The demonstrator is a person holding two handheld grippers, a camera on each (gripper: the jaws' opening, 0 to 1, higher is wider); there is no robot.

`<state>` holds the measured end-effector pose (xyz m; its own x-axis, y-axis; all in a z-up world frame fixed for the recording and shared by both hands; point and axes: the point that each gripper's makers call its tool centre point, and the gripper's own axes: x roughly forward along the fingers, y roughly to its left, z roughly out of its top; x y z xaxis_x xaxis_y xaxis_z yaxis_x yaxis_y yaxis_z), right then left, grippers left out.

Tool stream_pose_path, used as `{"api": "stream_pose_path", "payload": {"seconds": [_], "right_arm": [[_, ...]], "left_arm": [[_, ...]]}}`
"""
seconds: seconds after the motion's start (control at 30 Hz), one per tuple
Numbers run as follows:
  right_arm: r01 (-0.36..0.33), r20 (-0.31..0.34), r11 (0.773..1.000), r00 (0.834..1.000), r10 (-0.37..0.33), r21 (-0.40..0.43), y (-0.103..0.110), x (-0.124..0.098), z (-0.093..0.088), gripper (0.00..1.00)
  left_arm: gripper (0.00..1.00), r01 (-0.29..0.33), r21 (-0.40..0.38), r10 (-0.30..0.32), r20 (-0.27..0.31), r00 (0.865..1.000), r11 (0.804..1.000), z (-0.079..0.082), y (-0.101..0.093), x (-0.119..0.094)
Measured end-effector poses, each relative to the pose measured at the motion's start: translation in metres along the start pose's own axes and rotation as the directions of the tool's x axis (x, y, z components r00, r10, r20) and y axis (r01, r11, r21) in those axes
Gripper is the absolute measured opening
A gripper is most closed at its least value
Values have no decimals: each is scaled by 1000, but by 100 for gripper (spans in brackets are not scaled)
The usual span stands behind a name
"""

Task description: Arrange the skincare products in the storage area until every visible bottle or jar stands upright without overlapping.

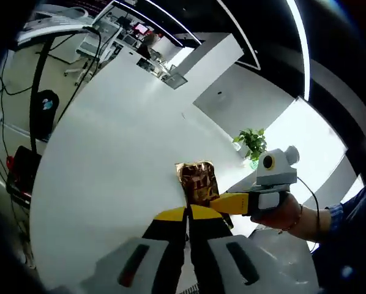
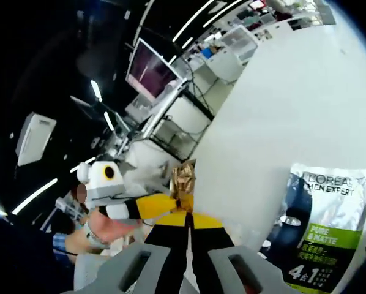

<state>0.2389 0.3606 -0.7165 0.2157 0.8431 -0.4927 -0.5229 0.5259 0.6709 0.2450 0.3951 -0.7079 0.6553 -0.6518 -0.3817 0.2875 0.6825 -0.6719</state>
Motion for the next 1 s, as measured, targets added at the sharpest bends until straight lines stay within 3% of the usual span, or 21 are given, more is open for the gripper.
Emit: {"api": "stream_pose_path", "payload": {"seconds": [0.1,0.2,0.3,0.4,0.43,0.57,0.73,1.0], "right_arm": [[79,-14,996,997,-80,-37,-16,0,-2,0],[182,-3,976,983,-184,-121,-35,1,-2,0],[304,22,923,951,-308,-237,-56,-6,-4,0],[405,63,870,912,-404,-282,-74,-16,1,0],[406,68,869,912,-404,-283,-75,-17,1,0],[373,98,913,927,-361,-166,-72,-17,9,0],[371,81,908,929,-362,-195,-74,-4,14,0],[390,43,901,920,-389,-188,-84,18,10,0]], "left_arm": [[0,-50,95,57,-78,995,994,-5,8,14],[0,-55,96,63,-88,994,994,-1,9,28],[0,-73,113,87,-122,989,991,-2,15,37],[0,-90,123,108,-148,983,988,-3,23,43],[0,-86,119,104,-155,982,989,-3,24,45],[0,-124,111,143,-192,971,986,-6,36,53],[0,-140,92,158,-238,958,986,-15,39,63],[0,-140,116,166,-260,951,983,-17,40,67]]}}
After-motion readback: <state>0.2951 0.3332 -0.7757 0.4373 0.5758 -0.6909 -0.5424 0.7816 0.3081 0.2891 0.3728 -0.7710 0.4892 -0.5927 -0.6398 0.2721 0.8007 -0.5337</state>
